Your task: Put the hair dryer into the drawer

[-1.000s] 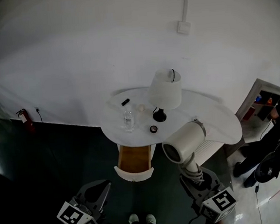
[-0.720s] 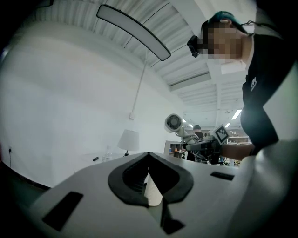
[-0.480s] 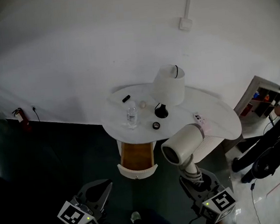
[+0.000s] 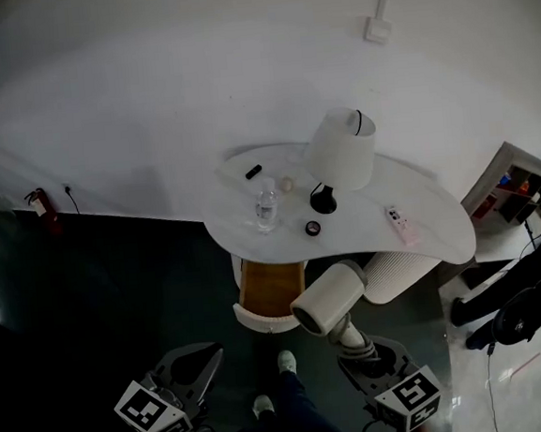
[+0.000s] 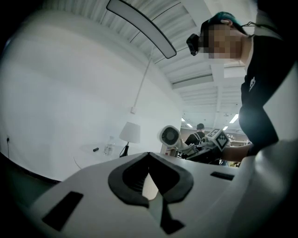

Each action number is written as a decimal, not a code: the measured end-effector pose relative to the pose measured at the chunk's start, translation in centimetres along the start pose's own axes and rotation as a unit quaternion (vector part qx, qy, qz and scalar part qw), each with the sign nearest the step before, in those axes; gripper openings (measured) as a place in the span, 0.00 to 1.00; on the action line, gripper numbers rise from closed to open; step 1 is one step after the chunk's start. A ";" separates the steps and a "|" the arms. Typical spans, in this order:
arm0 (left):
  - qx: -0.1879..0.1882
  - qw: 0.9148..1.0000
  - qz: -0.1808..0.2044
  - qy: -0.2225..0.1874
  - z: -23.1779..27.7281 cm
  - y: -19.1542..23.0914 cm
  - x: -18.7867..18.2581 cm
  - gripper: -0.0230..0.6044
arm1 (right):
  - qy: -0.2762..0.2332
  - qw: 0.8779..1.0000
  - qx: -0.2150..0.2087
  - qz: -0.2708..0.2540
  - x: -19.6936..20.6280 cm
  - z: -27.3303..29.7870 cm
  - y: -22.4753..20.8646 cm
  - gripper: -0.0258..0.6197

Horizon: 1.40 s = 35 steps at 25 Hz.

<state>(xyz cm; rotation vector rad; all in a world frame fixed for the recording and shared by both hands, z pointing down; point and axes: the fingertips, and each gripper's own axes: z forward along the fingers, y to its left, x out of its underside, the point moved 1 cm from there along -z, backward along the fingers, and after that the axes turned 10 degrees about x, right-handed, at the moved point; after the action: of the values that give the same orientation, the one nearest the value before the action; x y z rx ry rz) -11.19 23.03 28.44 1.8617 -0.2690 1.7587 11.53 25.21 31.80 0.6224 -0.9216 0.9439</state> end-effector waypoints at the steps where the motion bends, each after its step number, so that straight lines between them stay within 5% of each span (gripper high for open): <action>1: -0.002 1.000 -0.003 0.003 0.0 0.1 0.3 0.05 | 0.013 1.000 -0.006 -0.003 0.5 0.4 0.2 0.33; 11: -0.036 0.998 -0.041 0.029 0.7 2.9 4.1 0.05 | 0.114 0.989 -0.082 -0.035 4.7 4.3 0.2 0.33; 25: -0.069 0.994 -0.086 0.026 5.5 7.7 5.9 0.05 | 0.214 0.957 -0.181 -0.072 7.4 10.6 -3.7 0.33; 35: -0.081 0.992 -0.095 0.036 8.7 9.4 6.2 0.05 | 0.259 0.938 -0.228 -0.044 8.6 13.4 -5.8 0.33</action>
<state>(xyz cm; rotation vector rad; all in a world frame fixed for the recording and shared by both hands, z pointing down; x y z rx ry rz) -7.79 12.21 36.92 1.6492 -0.1933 1.6217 13.84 15.44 45.49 0.0075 -0.5973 0.7246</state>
